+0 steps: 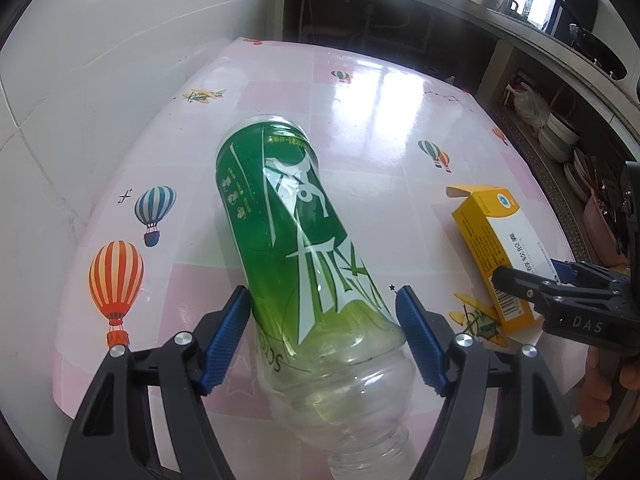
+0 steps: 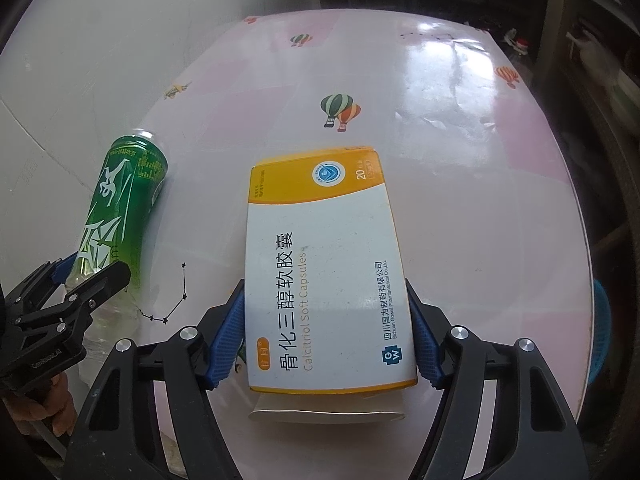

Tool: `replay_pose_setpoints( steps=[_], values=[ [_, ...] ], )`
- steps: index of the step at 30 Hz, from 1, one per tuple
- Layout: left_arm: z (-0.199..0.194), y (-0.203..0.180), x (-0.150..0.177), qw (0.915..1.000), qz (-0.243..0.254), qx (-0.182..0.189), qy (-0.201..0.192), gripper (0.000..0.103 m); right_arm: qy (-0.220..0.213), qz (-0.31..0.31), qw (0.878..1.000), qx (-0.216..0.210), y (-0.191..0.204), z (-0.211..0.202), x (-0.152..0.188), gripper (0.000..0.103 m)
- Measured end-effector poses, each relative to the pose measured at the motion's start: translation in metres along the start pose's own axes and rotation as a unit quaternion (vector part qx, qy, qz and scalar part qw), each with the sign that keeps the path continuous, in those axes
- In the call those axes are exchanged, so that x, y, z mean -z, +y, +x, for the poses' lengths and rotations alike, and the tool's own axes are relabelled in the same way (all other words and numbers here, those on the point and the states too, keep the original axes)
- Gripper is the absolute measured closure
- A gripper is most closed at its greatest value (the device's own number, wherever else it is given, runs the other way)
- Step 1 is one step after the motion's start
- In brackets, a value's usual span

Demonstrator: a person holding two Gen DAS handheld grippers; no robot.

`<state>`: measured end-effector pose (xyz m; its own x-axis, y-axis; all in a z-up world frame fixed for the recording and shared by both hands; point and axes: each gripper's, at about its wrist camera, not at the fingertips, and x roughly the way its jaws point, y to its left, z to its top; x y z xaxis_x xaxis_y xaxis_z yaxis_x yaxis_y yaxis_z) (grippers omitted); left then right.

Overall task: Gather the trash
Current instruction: 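Hold the bottle in the left gripper and the medicine box in the right gripper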

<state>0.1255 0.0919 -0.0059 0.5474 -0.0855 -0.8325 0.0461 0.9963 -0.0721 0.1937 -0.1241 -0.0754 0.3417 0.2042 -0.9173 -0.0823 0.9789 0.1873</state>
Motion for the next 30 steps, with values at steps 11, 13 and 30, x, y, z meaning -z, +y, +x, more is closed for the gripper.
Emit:
replay_pose_setpoints(
  steps=[11, 13, 30],
  values=[
    [-0.009, -0.004, 0.002, 0.9999, 0.004, 0.001, -0.010, 0.031, -0.005, 0.010, 1.000, -0.009, -0.004, -0.004, -0.001, 0.036],
    [-0.010, -0.004, 0.002, 0.9999, 0.004, 0.002, -0.011, 0.031, -0.005, 0.010, 1.000, -0.010, -0.005, -0.005, -0.001, 0.036],
    [0.004, -0.007, -0.001, 1.0000, 0.005, -0.004, 0.002, 0.037, -0.003, 0.015, 1.000, -0.020, -0.007, -0.003, -0.001, 0.036]
  ],
)
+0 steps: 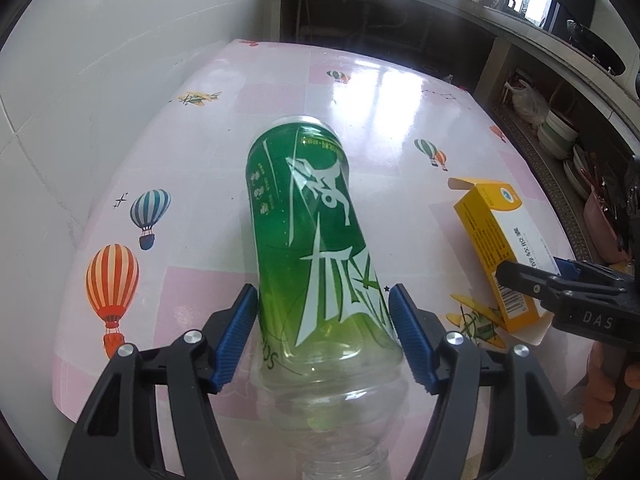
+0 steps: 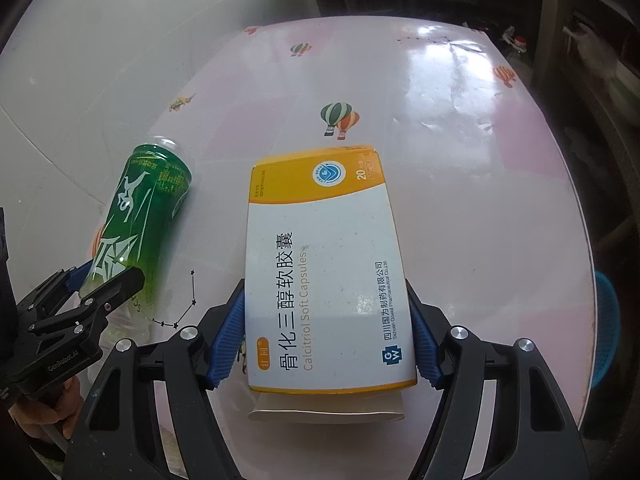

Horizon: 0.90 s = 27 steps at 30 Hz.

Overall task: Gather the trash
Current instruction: 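Hold the bottle in the left gripper and the medicine box in the right gripper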

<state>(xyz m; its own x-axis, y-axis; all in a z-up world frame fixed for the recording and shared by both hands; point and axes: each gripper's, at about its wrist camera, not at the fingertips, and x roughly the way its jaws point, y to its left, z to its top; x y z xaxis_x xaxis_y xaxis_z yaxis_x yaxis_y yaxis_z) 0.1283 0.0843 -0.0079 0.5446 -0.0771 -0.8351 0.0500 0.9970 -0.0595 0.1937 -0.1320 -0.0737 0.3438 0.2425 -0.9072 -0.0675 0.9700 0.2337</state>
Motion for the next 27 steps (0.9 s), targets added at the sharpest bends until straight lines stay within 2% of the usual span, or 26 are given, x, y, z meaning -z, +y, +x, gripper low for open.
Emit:
replay_pose_setpoints(
  steps=[9, 27],
  values=[
    [0.012, 0.006, -0.001, 0.9999, -0.012, 0.002, 0.012, 0.035, 0.011, -0.001, 1.000, 0.000, 0.006, 0.006, 0.002, 0.036],
    [0.010, 0.020, 0.005, 0.9992, -0.019, 0.036, -0.003, 0.035, 0.003, 0.025, 0.999, 0.024, 0.012, 0.003, 0.005, 0.036]
  ],
)
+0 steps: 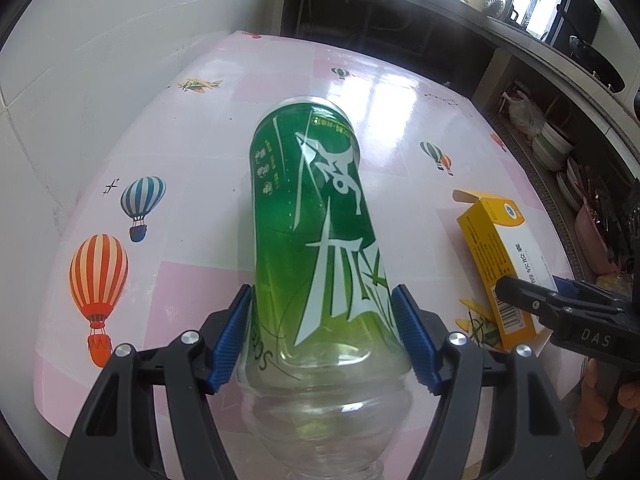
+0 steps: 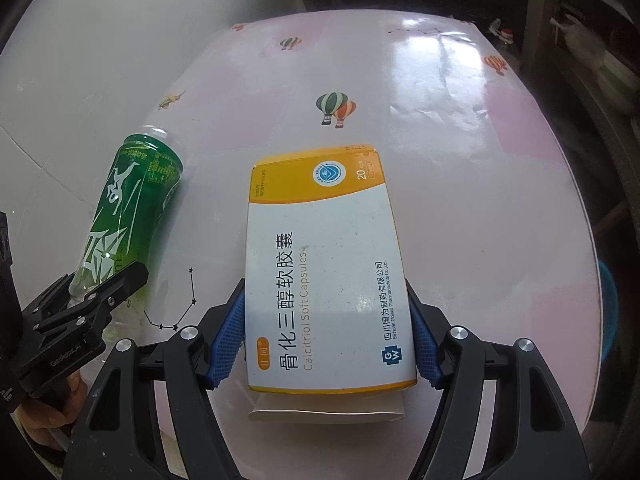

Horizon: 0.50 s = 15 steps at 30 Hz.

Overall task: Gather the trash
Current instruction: 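Hold the bottle in the left gripper and the medicine box in the right gripper, then carry the bottle and medicine box over the blue wastebasket and open both grippers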

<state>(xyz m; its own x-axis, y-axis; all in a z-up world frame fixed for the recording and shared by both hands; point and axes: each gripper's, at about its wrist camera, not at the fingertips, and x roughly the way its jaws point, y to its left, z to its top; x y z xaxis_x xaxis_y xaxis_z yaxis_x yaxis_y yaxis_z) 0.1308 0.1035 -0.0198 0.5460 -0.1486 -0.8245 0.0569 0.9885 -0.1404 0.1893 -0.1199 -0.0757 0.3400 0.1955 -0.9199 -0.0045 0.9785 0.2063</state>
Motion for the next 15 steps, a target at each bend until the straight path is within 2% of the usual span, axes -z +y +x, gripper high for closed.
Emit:
replay_pose_setpoints(
  steps=[8, 15],
  values=[
    [-0.007, -0.009, -0.001, 0.9995, 0.007, 0.030, 0.004, 0.035, -0.017, 0.034, 0.999, -0.013, -0.016, -0.015, 0.001, 0.036],
    [-0.021, -0.037, -0.014, 0.9982, 0.030, 0.052, -0.006, 0.035, -0.051, 0.071, 0.996, -0.032, -0.047, -0.043, 0.008, 0.036]
  ],
)
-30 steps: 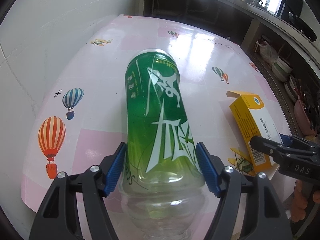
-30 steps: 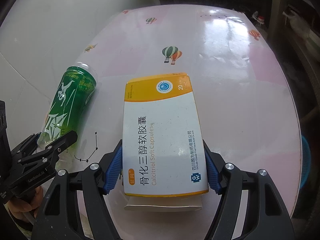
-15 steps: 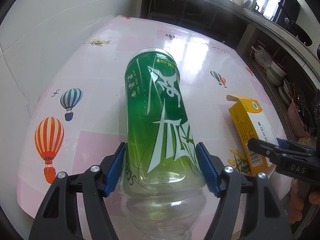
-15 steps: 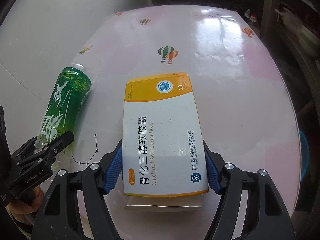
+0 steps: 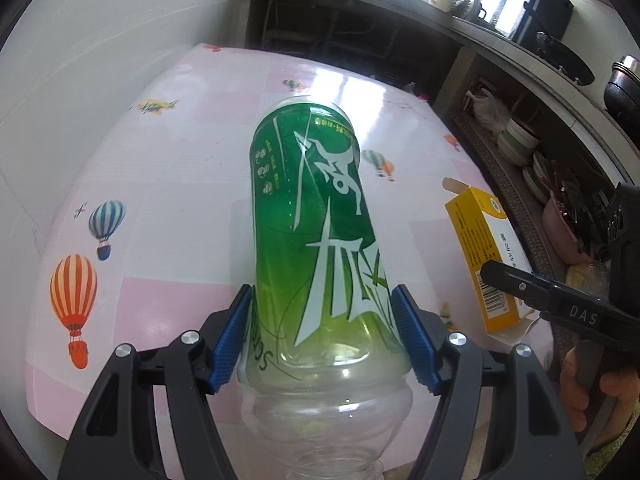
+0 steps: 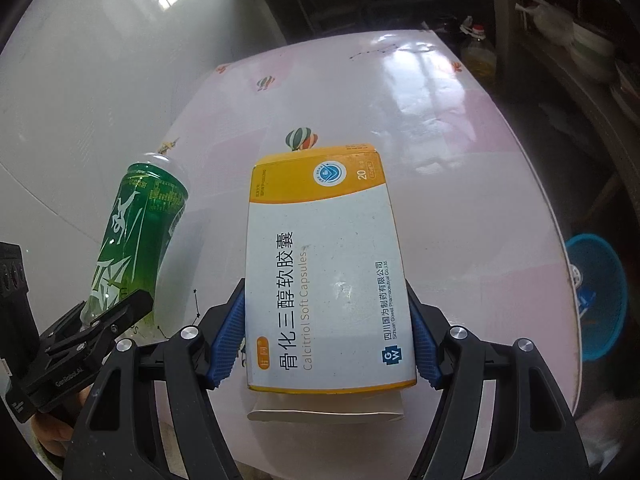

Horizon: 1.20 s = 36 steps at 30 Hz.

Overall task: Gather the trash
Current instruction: 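Carry the bottle and medicine box over the blue wastebasket and open both grippers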

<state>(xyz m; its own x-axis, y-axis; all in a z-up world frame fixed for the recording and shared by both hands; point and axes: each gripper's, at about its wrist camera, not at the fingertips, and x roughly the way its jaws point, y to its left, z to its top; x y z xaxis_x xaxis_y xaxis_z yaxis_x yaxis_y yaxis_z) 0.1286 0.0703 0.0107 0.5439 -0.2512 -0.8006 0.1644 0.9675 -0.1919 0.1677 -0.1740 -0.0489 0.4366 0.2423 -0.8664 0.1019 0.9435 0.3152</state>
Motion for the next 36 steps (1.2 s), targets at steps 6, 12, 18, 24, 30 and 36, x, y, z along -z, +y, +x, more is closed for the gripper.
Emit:
replay_pose_setpoints(
  steps=[6, 12, 18, 24, 30, 36],
  values=[
    [-0.007, -0.052, -0.015, 0.9984, 0.045, 0.032, -0.009, 0.035, -0.053, 0.050, 0.997, 0.003, -0.047, -0.050, 0.005, 0.036],
    [-0.002, -0.125, -0.032, 0.9910, 0.101, 0.087, -0.001, 0.035, -0.109, 0.132, 0.984, 0.037, -0.120, -0.104, 0.027, 0.036],
    [0.019, -0.207, -0.041, 0.9764, 0.161, 0.142, 0.029, 0.035, -0.141, 0.255, 0.952, 0.088, -0.207, -0.143, 0.085, 0.036],
    [0.065, -0.297, -0.038, 0.9516, 0.236, 0.174, 0.093, 0.035, -0.124, 0.385, 0.909, 0.101, -0.286, -0.137, 0.157, 0.036],
    [0.134, -0.385, -0.022, 0.9269, 0.284, 0.173, 0.174, 0.035, -0.089, 0.466, 0.878, 0.063, -0.343, -0.087, 0.185, 0.036],
    [0.204, -0.461, -0.019, 0.9093, 0.306, 0.177, 0.219, 0.035, -0.095, 0.491, 0.863, 0.070, -0.386, -0.047, 0.158, 0.031]
  ],
)
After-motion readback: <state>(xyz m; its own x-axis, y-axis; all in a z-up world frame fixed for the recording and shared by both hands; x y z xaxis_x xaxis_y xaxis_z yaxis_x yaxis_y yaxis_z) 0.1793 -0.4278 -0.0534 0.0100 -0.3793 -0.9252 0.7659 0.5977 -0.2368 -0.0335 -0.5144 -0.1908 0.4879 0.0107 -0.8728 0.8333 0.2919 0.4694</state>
